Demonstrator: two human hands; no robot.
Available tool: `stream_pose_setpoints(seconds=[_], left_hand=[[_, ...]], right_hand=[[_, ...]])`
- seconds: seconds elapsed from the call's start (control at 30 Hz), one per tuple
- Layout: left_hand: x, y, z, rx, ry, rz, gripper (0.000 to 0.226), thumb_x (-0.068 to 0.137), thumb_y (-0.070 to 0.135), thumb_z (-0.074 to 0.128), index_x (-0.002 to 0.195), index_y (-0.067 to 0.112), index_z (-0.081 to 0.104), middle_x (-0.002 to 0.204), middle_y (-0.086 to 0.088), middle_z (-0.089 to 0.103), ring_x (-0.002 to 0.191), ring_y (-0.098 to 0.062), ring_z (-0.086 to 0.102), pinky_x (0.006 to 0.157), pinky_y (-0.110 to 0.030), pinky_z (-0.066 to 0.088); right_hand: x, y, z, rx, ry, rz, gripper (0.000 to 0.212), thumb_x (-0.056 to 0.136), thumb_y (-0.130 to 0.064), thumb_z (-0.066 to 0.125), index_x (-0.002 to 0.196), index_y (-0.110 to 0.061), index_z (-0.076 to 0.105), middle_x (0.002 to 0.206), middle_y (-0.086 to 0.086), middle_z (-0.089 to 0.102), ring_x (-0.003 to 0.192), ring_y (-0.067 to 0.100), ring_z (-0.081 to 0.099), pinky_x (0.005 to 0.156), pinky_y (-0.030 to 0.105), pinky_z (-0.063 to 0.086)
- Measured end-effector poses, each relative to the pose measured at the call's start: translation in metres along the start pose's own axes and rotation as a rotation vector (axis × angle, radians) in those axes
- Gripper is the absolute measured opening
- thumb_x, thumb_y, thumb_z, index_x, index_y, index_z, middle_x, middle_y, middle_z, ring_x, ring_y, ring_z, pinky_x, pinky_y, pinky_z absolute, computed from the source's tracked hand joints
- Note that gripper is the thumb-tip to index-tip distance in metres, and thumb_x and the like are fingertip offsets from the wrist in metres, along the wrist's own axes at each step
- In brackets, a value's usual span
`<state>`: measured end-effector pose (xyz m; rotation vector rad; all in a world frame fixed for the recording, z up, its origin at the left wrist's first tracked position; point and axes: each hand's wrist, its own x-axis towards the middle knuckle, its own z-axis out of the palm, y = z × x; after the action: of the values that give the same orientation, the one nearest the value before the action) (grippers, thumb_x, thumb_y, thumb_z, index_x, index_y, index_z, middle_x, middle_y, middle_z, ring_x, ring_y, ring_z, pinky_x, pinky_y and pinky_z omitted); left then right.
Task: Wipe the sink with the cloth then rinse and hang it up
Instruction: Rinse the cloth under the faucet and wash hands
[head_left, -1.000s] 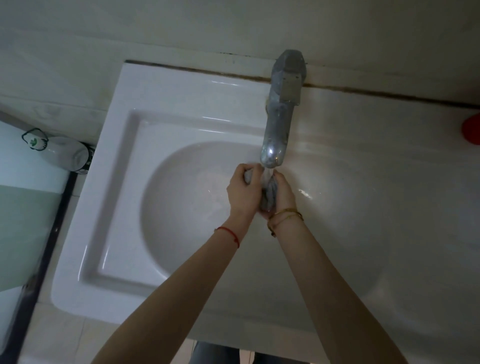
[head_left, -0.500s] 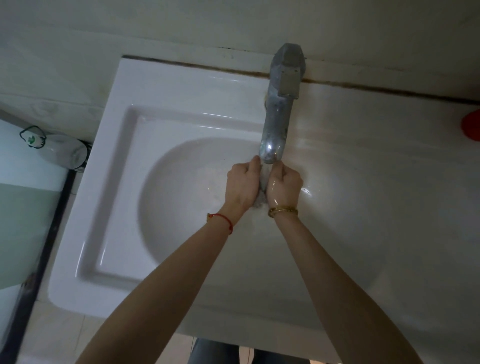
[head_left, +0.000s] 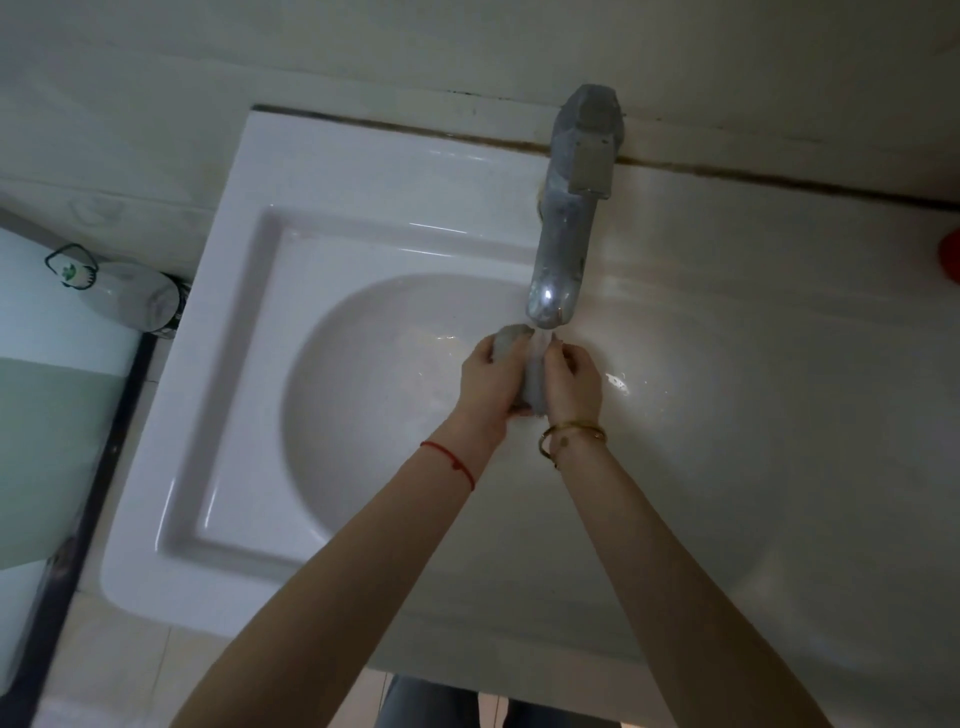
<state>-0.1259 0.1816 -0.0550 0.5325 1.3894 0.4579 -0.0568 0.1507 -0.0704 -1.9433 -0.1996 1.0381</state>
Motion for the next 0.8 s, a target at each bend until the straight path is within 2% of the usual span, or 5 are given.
stream_pose_setpoints(seconds=[0.17, 0.27, 0.43, 0.6, 0.8], left_hand=[[0.004, -0.004, 0.01, 0.228, 0.229, 0.41, 0.008, 0.09, 0.023, 0.063, 0.084, 0.02, 0.06, 0.076, 0.004, 0.064, 0.071, -0.014, 0.061, 0.063, -0.029, 0.053], [0.004, 0.0, 0.015, 0.189, 0.19, 0.466, 0.014, 0.089, 0.024, 0.067, 0.079, 0.028, 0.058, 0.072, 0.009, 0.061, 0.067, -0.01, 0.059, 0.064, -0.029, 0.051], [0.011, 0.004, 0.016, 0.126, 0.178, 0.437, 0.013, 0.083, 0.015, 0.069, 0.077, 0.026, 0.064, 0.069, 0.008, 0.064, 0.065, -0.007, 0.059, 0.062, -0.024, 0.05], [0.015, 0.014, 0.02, 0.06, 0.216, 0.388, 0.038, 0.085, 0.013, 0.06, 0.051, 0.022, 0.047, 0.054, 0.002, 0.047, 0.059, -0.014, 0.044, 0.06, -0.031, 0.038], [0.006, 0.021, 0.027, -0.317, 0.199, -0.063, 0.018, 0.08, 0.021, 0.063, 0.064, 0.014, 0.06, 0.055, 0.0, 0.053, 0.057, -0.018, 0.052, 0.063, -0.031, 0.048]], right_hand=[[0.002, -0.006, 0.007, -0.148, -0.022, 0.084, 0.052, 0.09, -0.055, 0.039, 0.088, -0.008, 0.061, 0.08, 0.003, 0.063, 0.066, 0.014, 0.058, 0.046, 0.02, 0.041], [0.001, -0.012, 0.008, 0.005, -0.113, 0.264, 0.06, 0.085, -0.066, 0.041, 0.067, -0.014, 0.065, 0.072, 0.006, 0.068, 0.071, 0.023, 0.067, 0.063, 0.03, 0.056], [0.0, -0.013, 0.014, -0.215, 0.018, 0.017, 0.061, 0.097, -0.051, 0.034, 0.051, -0.015, 0.05, 0.05, 0.0, 0.052, 0.048, 0.016, 0.05, 0.039, 0.023, 0.034], [0.004, -0.013, 0.015, -0.187, 0.054, -0.024, 0.058, 0.098, -0.04, 0.04, 0.048, -0.013, 0.048, 0.049, 0.0, 0.051, 0.045, 0.013, 0.048, 0.043, 0.022, 0.035], [-0.004, 0.001, 0.004, -0.359, 0.228, -0.539, 0.052, 0.099, -0.017, 0.034, 0.052, -0.002, 0.051, 0.05, 0.016, 0.054, 0.045, 0.02, 0.041, 0.053, 0.027, 0.028]])
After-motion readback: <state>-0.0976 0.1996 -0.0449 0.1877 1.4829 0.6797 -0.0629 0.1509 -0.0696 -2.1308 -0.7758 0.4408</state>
